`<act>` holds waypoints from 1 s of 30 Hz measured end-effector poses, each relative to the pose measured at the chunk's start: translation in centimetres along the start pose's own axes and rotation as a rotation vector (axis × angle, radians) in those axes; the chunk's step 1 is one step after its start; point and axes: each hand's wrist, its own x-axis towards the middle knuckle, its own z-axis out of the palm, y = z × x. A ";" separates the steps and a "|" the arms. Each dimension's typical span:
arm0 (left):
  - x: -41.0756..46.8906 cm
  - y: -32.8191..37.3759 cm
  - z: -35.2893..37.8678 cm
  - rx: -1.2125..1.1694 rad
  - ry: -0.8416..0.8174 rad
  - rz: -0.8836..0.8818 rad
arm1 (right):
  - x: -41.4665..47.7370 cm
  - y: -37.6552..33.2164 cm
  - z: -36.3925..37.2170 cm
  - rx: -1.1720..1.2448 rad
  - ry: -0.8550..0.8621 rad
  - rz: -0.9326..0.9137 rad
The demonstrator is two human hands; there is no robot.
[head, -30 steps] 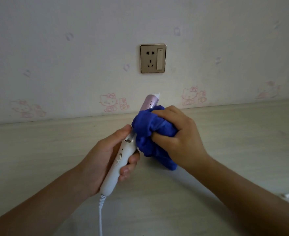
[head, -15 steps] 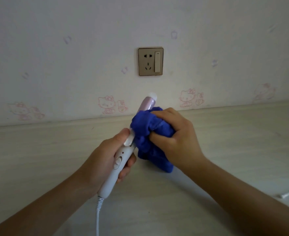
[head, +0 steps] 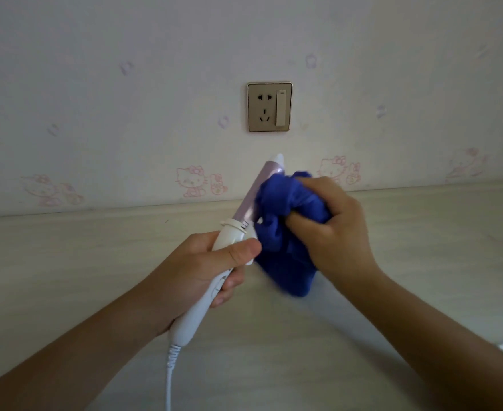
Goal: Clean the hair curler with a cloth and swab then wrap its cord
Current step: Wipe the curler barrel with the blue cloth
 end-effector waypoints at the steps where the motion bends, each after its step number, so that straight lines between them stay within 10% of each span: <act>1: -0.1 0.0 0.3 0.023 -0.010 0.001 | 0.4 0.1 -0.6 0.006 0.061 0.036; 9: -0.6 -0.2 0.0 0.018 0.097 -0.023 | -1.2 -1.0 1.9 -0.021 -0.205 -0.092; 16: -1.1 -0.4 0.7 0.122 -0.012 -0.029 | 0.2 -0.6 -0.4 0.031 0.097 0.015; 22: -0.4 -1.1 0.2 0.166 0.159 -0.014 | -1.9 -0.6 2.2 -0.121 -0.275 -0.078; 30: -0.7 -0.7 0.7 0.088 -0.043 0.002 | 0.6 -0.7 -0.5 0.008 0.087 0.035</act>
